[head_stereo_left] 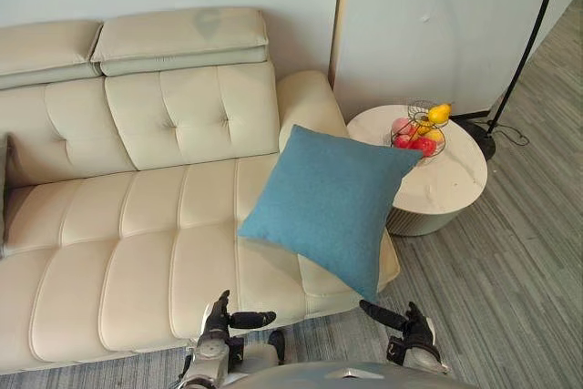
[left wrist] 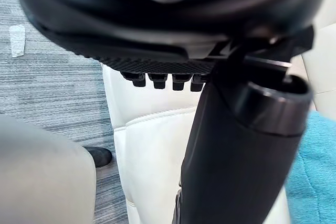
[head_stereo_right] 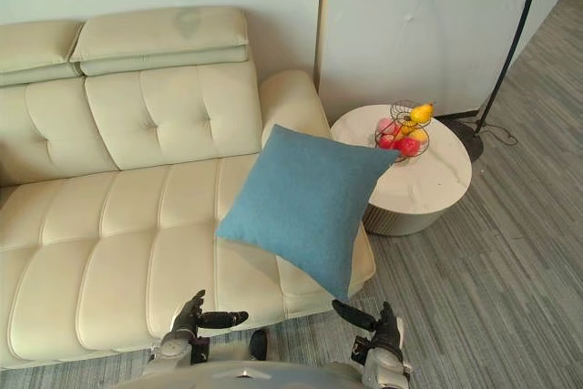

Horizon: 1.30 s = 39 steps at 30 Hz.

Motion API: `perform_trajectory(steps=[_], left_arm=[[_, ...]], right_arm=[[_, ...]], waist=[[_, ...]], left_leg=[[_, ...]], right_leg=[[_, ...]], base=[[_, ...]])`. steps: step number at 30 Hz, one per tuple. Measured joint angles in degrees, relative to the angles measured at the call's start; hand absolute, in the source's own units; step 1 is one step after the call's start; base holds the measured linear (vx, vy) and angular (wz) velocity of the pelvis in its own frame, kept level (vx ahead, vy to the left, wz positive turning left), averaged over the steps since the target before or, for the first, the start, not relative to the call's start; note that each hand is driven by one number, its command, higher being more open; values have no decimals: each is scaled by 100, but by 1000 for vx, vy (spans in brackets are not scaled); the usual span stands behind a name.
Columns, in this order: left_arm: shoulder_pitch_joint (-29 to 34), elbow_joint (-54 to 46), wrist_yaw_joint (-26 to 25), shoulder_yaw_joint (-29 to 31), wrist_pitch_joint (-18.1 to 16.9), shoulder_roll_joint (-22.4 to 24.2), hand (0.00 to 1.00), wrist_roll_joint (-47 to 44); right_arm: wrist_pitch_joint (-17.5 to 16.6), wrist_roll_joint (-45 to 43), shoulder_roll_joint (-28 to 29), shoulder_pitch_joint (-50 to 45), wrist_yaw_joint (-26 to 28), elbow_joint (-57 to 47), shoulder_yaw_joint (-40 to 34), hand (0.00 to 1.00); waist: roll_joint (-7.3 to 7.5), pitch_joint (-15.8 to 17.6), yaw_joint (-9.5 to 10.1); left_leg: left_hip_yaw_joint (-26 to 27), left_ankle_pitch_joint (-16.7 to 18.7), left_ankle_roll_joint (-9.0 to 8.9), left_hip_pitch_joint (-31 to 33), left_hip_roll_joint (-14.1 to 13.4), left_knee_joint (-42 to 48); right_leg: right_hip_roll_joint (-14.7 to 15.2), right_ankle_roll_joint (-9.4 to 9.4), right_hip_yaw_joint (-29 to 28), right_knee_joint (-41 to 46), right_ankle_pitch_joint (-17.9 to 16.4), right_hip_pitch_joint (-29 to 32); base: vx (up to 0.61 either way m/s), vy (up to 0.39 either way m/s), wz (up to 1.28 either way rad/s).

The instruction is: Pick up cushions and gather them together orderly.

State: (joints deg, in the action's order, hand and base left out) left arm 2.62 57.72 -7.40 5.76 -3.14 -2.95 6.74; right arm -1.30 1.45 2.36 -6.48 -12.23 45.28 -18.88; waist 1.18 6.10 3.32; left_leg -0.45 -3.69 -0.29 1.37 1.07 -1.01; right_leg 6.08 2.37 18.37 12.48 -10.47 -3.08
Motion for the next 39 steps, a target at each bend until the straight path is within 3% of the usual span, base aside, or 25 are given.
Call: perform_trajectory(steps=[2, 8, 16, 22, 23, 24, 28, 30, 32, 35, 39], left_arm=[[64, -1, -10, -27, -1, -4, 100, -2], [317, -242, -10, 227, -4, -49, 100, -274], [773, -773, -18, 935, 14, -709, 100, -448], [723, -1620, -26, 1094, -10, -921, 100, -504], [491, -2013, -121, 1023, -41, -937, 100, -512], [458, -2076, -142, 972, -47, -948, 100, -513], [445, -2103, -202, 822, -47, -1025, 100, -513], [308, -2148, -299, 680, -47, -1059, 100, -519], [-94, -2166, -460, 251, -47, -1148, 100, -601], [-937, -2164, -523, -431, -44, -1044, 100, -695], [-1511, -2162, -571, -961, -54, -772, 100, -924]], right_arm=[[0, 105, -85, -158, -60, -405, -2, 100], [-7, 184, -429, -647, -66, -1517, -98, 100], [-5, 146, -602, -850, 144, -2202, -760, 100], [-200, -295, -962, -711, 518, -2552, -388, 100], [-286, -613, -1079, -550, 832, -2586, 629, 100], [-286, -613, -1077, -551, 881, -2585, 807, 100], [-286, -614, -1054, -551, 969, -2584, 1001, 100], [-330, -623, -1016, -496, 904, -2584, 1103, 100], [-342, -621, -1040, -307, 838, -2559, 1399, 100], [-336, -622, -870, 266, 824, -2532, 2076, 100], [-363, -734, -567, 596, 651, -2534, 2359, 100]], waist=[[-39, -58, -49], [-141, -152, -164], [-91, -235, -219], [-83, -233, -224], [-89, -231, -225], [-89, -226, -226], [-72, -198, -228], [8, 8, -203], [49, 64, -163], [186, 587, -76], [234, 688, -68]], left_leg=[[18, -154, -2, -141, -1, -334], [175, -165, -14, -198, -22, -432], [304, -169, 48, -283, -5, -399], [298, -143, 13, -395, -1, -397], [273, -130, -7, -274, -51, -430], [262, -138, -18, -203, -55, -429], [237, -161, 15, -166, -37, -426], [167, -182, 25, -86, -36, -425], [96, -339, 0, 363, -100, -391], [91, -488, -31, 683, -200, -391], [140, -566, -19, 999, -228, -389]], right_leg=[[-9, 11, -10, -22, 20, -13], [-137, 64, -332, -266, 27, -83], [-185, 39, -607, -433, 138, -169], [-200, 21, -779, -527, 151, -318], [-254, -15, -813, -544, 169, -167], [-264, -30, -812, -553, 180, -104], [-258, -21, -795, -608, 200, -106], [-274, -35, -733, -630, 211, -104], [-344, -127, -672, -596, 318, 339], [-454, -225, -669, -616, 471, 654], [-475, -251, -728, -554, 534, 1022]], base=[[-162, 21, 6], [-69, 20, -4], [71, -11, -9], [9, -18, -1], [-194, -28, -3], [-192, -18, 0], [-22, 3, 4], [-24, -20, 15], [-60, -24, 16], [-99, -23, -1], [-88, 13, -9]])
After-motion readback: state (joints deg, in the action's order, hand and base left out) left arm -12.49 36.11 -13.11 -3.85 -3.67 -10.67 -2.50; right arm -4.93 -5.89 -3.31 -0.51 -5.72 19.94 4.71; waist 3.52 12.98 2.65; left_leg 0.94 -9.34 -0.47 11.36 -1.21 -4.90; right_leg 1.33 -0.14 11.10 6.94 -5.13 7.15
